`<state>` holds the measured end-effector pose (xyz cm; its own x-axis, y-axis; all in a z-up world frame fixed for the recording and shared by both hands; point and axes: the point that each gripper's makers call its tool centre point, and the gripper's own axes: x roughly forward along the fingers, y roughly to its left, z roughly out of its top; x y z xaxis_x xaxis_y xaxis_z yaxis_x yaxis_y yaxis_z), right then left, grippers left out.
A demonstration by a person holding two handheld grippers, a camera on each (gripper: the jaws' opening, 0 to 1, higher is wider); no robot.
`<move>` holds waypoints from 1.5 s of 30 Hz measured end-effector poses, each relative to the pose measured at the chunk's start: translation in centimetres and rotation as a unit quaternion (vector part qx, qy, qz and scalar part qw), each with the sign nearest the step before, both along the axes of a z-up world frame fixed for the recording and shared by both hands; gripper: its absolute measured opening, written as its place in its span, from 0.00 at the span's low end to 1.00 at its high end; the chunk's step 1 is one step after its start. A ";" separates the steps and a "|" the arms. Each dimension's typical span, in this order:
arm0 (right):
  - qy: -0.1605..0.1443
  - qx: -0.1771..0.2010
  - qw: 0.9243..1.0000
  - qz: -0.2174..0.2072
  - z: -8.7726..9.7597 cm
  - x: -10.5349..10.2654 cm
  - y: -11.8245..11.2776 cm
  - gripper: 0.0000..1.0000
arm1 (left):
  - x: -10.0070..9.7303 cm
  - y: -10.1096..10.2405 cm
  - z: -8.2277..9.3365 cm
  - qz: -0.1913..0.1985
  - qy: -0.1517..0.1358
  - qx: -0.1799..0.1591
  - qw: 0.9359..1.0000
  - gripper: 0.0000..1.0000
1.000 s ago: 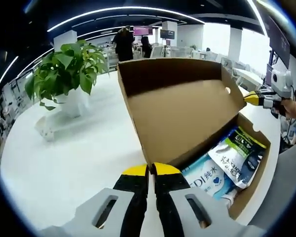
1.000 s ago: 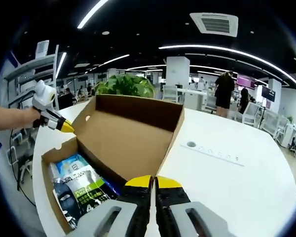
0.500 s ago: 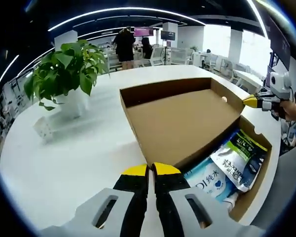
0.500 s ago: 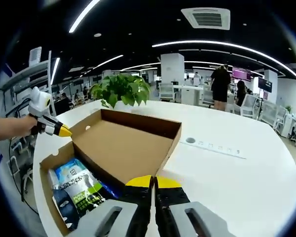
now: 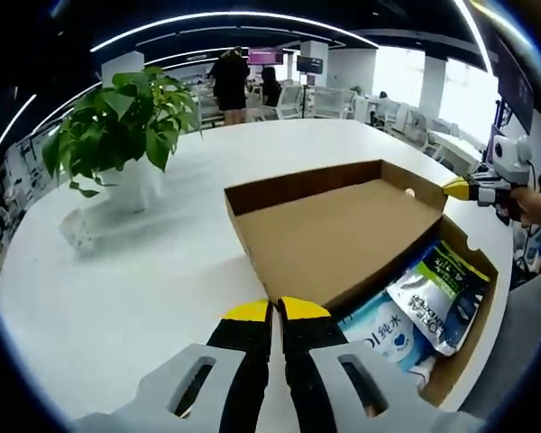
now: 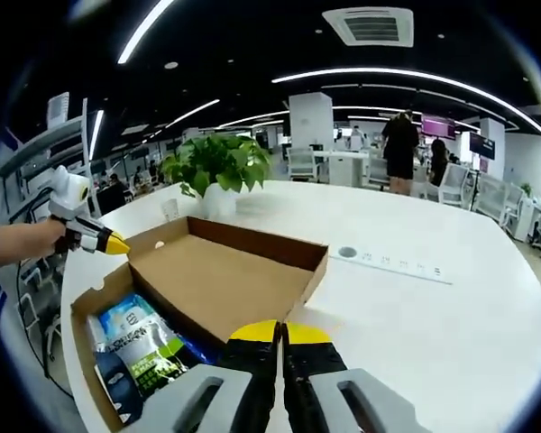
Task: Operate the shoe box by opening the lid, removing the specified soft item, and placing it in the target area until the item is outside and the box remains undamaged.
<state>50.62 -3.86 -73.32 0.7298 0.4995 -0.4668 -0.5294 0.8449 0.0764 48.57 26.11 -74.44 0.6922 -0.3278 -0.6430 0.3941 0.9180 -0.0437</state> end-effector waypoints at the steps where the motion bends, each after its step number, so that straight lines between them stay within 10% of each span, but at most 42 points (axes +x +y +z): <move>1: 0.000 0.000 1.000 0.000 0.0 0.0 0.0 0.00 | 0.0 0.0 0.0 0.000 0.001 0.000 1.000 0.01; 45: 0.007 -0.016 1.000 -0.010 -0.7 0.5 -0.4 0.00 | 0.4 0.0 -0.6 0.021 0.024 -0.015 0.999 0.02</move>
